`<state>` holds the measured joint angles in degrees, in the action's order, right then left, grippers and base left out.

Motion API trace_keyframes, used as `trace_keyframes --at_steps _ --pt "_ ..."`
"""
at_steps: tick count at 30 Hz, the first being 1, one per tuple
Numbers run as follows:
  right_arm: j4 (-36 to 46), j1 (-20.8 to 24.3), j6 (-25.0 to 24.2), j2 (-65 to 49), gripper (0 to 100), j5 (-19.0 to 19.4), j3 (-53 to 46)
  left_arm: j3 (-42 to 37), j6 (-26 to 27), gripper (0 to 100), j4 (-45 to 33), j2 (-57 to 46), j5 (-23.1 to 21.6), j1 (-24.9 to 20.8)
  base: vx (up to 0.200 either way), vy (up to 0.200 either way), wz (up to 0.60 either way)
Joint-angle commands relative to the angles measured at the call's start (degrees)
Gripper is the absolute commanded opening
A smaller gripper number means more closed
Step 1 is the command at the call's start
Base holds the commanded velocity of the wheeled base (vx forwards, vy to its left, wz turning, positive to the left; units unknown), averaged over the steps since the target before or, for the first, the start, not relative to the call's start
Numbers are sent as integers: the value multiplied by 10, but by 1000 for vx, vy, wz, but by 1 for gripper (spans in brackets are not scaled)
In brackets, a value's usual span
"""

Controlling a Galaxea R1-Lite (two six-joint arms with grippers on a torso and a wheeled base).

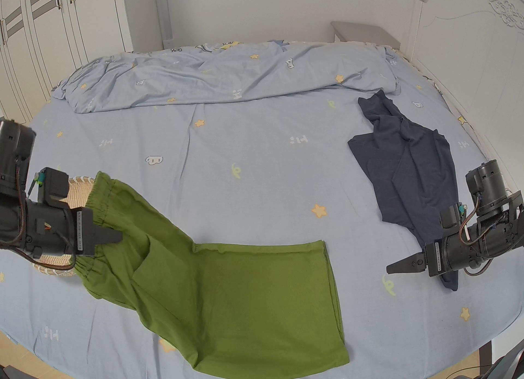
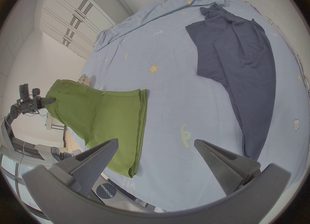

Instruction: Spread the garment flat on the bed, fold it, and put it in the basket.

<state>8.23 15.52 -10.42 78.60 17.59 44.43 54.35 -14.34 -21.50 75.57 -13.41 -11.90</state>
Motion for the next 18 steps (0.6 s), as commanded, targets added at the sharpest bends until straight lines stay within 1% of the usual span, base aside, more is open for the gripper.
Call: trace_keyframes --at_steps 1,2,3,6,7,10,12,13,14,17,18 --pt "0 2 1 2 100 -1 -1 78 -68 0 -13 55 68 -159 0 0 0" --pt "0 2 1 2 100 -1 -1 78 -68 0 -13 55 68 -159 0 0 0" --pt "0 2 1 2 100 -3 -1 93 -72 0 -13 78 73 -190 0 0 0" --pt "0 2 2 2 100 -18 -2 111 -73 0 -13 95 89 -219 0 0 0" --pt "0 3 2 2 100 -23 -2 119 -73 0 -13 105 95 -235 0 0 0" --pt "-1 4 3 2 100 -24 -3 137 -72 0 -11 126 97 -263 0 0 0" --pt "-1 4 3 2 100 -23 -3 139 -73 0 -11 128 97 -267 0 0 0" --pt "-1 4 2 2 100 -24 -3 157 -74 0 -9 152 100 -295 0 0 0" --pt "-1 4 3 2 100 -24 -3 163 -75 0 -9 160 102 -303 0 0 0" --pt "0 4 3 3 100 -24 -4 169 -76 0 -7 189 133 -339 0 0 0" --pt "-1 4 3 3 100 -24 -4 169 -77 0 -6 191 136 -341 0 0 0"
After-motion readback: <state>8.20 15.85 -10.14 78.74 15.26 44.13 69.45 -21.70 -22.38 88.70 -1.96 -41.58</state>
